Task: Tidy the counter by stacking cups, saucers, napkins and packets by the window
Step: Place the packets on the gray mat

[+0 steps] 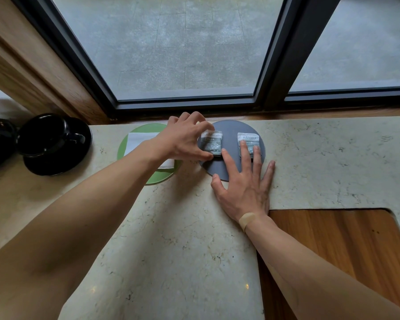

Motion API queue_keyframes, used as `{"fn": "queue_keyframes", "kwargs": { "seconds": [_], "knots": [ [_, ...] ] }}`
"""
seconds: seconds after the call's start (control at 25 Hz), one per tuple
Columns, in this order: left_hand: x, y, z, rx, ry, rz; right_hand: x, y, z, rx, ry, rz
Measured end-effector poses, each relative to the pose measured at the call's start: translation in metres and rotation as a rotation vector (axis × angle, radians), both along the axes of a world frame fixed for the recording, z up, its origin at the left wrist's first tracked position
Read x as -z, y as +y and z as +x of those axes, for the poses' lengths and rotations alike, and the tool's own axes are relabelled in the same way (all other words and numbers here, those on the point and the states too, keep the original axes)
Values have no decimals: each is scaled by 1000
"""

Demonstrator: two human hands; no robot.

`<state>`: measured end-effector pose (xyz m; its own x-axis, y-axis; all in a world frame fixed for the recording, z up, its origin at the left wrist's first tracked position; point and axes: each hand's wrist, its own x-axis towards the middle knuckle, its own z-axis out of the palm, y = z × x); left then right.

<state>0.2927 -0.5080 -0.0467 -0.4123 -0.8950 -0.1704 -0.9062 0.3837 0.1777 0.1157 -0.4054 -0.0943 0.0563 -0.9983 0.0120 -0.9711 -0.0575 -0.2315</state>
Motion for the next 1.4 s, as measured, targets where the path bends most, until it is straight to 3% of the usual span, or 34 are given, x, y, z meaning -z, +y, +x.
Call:
{"fn": "queue_keyframes", "kwargs": {
  "seconds": [1.4],
  "knots": [
    [6, 0, 4, -33, 5, -40, 1, 0, 0, -6, -7, 13]
  ]
}}
